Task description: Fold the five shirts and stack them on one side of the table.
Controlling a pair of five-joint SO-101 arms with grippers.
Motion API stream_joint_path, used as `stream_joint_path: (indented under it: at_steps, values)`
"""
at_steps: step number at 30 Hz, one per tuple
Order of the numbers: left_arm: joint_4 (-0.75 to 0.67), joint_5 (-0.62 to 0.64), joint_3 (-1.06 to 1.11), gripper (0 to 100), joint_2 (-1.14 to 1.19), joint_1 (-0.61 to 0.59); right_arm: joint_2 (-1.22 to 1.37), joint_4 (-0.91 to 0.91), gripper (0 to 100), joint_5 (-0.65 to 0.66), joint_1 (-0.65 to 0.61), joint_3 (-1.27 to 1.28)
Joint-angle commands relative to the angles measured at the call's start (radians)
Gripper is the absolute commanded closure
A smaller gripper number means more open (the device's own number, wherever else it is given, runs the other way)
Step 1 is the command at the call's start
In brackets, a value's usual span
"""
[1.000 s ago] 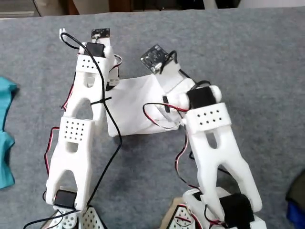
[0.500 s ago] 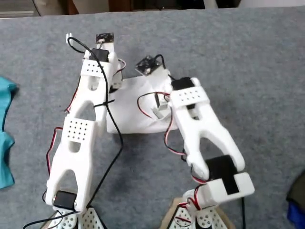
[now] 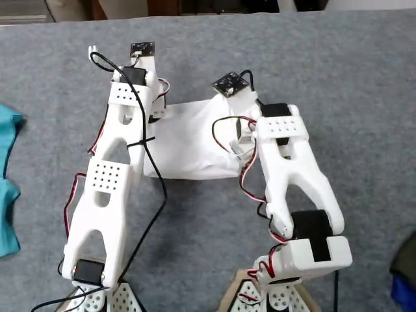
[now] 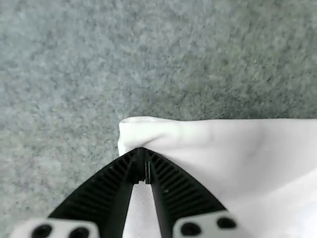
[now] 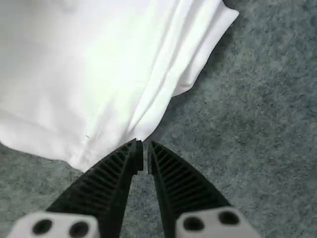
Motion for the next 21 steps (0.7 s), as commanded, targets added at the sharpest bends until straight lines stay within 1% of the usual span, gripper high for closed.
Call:
stream_joint_path:
  at_steps: [1,3,6,11,16,19,21]
  values:
    - [0.078,-0.006,-0.16,98,-0.004,-0.026,-0.039,0.015,96.1,-0.002,0.015,-0.081]
    - [0.11,-0.003,-0.256,98,-0.005,-0.028,-0.062,0.02,96.1,-0.005,0.013,-0.134]
    - [0.11,-0.002,-0.232,98,-0.073,-0.032,-0.074,0.018,96.1,-0.052,-0.015,-0.226]
    - [0.11,0.002,-0.242,98,-0.133,-0.029,-0.013,0.002,96.2,-0.087,-0.119,-0.351]
    - [0.11,0.002,-0.206,98,-0.114,-0.018,0.219,-0.081,96.2,-0.15,-0.166,-0.475]
    - [0.109,0.012,-0.195,98,-0.054,-0.02,0.384,-0.077,96.2,-0.169,-0.163,-0.584]
    - [0.097,0.017,-0.19,98,-0.004,-0.02,0.492,-0.071,96.2,-0.17,-0.137,-0.648]
